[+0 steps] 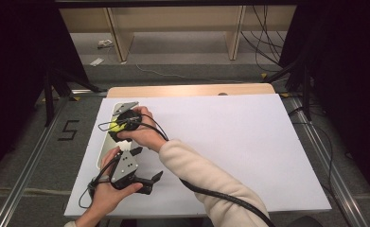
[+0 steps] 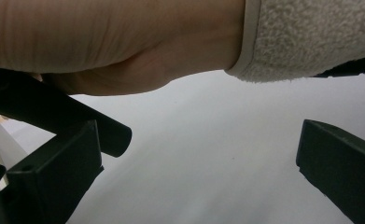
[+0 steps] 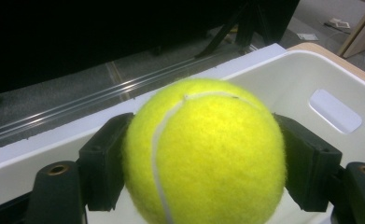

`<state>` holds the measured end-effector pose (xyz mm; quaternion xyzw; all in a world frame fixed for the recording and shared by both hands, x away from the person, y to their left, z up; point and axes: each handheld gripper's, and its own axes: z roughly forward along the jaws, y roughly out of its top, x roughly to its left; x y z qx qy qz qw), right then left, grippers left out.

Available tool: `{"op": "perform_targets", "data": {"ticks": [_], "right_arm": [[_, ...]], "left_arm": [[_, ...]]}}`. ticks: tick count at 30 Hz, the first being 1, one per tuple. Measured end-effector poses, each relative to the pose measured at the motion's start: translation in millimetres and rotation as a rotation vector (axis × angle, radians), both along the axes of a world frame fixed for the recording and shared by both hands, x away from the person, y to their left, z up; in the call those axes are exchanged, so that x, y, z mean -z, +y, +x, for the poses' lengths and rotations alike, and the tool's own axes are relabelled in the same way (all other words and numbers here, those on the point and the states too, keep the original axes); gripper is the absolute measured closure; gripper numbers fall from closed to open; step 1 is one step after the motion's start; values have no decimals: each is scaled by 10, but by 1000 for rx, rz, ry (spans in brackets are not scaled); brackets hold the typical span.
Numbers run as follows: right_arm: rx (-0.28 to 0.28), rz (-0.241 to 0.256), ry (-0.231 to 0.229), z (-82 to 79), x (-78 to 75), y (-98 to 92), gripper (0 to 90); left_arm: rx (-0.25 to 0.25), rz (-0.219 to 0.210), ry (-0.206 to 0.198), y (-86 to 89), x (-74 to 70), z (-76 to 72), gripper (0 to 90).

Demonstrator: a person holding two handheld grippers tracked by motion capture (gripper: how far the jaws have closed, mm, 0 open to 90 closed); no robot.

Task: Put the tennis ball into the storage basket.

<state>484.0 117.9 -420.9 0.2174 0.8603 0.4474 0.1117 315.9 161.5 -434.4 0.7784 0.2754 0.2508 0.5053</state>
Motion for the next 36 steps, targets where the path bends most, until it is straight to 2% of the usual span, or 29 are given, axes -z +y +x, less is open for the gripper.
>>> {"op": "perform_targets", "data": {"ticks": [15,36], "right_arm": [[3,-15,29,11,66,21,267],[7,-21,25,31,93,16,264]], "left_arm": [[-3,-3,-1,8,-1,0,0],[-2,-3,1,6,0,-1,0]]}}
